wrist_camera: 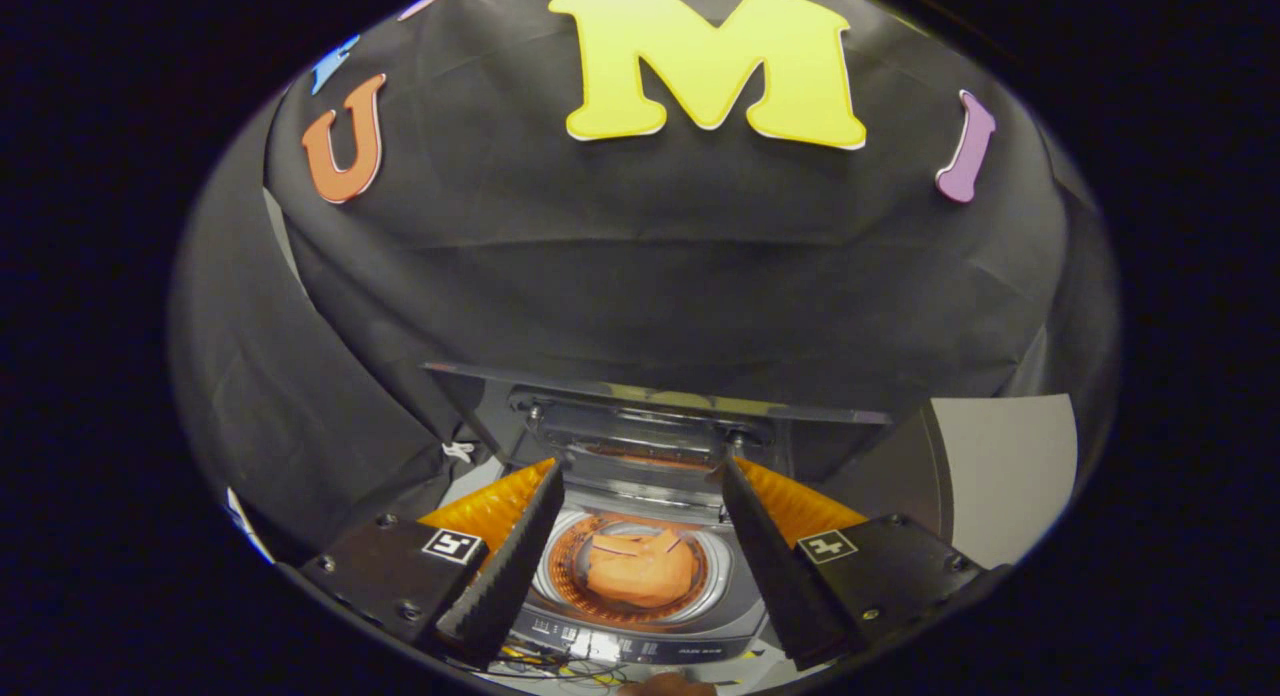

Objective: Put the clothes into the washing machine and then close the washing machine lid.

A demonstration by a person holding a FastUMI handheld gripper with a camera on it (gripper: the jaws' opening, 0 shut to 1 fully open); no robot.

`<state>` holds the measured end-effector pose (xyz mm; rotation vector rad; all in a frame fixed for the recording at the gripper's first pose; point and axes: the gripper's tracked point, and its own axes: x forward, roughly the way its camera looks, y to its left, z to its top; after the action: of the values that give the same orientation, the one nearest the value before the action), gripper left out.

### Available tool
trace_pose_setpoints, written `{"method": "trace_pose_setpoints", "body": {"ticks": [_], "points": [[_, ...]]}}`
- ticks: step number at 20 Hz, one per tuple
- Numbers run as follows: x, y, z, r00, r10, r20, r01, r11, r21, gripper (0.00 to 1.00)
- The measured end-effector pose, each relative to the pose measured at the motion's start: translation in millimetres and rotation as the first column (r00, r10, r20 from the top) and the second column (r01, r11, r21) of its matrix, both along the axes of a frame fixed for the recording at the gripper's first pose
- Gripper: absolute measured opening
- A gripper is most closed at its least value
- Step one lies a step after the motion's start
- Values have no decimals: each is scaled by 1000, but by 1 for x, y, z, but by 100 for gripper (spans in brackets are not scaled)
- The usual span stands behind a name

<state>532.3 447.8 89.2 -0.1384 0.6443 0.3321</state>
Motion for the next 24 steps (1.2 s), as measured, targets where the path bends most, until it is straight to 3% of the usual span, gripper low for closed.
{"method": "trace_pose_setpoints", "body": {"ticks": [13, 24], "points": [[72, 6, 9, 999, -11, 38, 11, 1000, -1, 100], [114, 17, -9, 1000, -16, -25, 17, 999, 39, 100]]}}
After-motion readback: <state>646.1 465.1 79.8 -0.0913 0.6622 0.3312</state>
